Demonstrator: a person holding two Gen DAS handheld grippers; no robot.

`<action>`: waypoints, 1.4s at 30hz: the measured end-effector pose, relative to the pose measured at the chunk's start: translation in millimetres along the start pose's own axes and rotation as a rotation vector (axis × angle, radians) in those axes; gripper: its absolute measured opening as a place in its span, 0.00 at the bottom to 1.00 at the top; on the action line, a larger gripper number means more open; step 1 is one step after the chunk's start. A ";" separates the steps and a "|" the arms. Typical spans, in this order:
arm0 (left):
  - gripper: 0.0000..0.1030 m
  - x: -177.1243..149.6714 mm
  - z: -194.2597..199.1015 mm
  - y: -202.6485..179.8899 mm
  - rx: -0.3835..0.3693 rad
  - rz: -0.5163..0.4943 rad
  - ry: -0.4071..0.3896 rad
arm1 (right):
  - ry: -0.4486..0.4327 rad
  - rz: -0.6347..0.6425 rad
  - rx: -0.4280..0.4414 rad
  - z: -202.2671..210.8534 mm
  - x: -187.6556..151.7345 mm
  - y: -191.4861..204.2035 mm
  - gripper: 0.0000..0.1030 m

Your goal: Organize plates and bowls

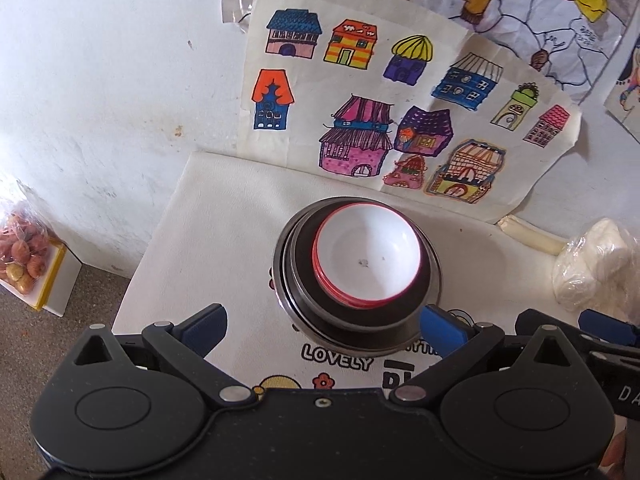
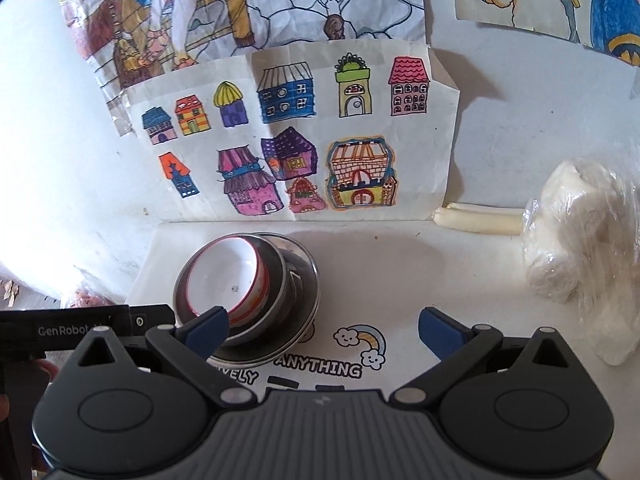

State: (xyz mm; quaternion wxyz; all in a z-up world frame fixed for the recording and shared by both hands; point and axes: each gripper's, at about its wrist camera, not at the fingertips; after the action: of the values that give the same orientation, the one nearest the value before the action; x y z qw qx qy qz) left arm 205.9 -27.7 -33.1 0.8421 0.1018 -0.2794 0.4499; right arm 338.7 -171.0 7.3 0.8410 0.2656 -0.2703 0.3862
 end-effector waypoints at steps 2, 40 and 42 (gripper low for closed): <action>0.99 -4.4 5.4 -0.5 -0.001 -0.004 -0.005 | -0.005 0.007 0.003 3.5 -1.4 -0.1 1.00; 0.99 -66.9 83.7 95.2 -0.246 -0.387 -0.093 | -0.184 -0.226 -0.279 112.0 -139.0 117.0 1.00; 0.99 -72.2 88.0 100.6 -0.252 -0.393 -0.101 | -0.186 -0.223 -0.290 115.8 -147.0 122.9 1.00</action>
State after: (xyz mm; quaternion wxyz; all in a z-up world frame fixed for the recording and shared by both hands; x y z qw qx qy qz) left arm 58.9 -57.7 -9.4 0.9046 0.0705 -0.3499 0.2330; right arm 130.6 -252.3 22.1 0.8795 0.2045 -0.3684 0.2215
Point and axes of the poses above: each gripper's, at about its wrist camera, not at the fingertips, and z roughly against the way its jaws point, y to its left, x to its top, and after that the axes turned 6 degrees about x, right-handed
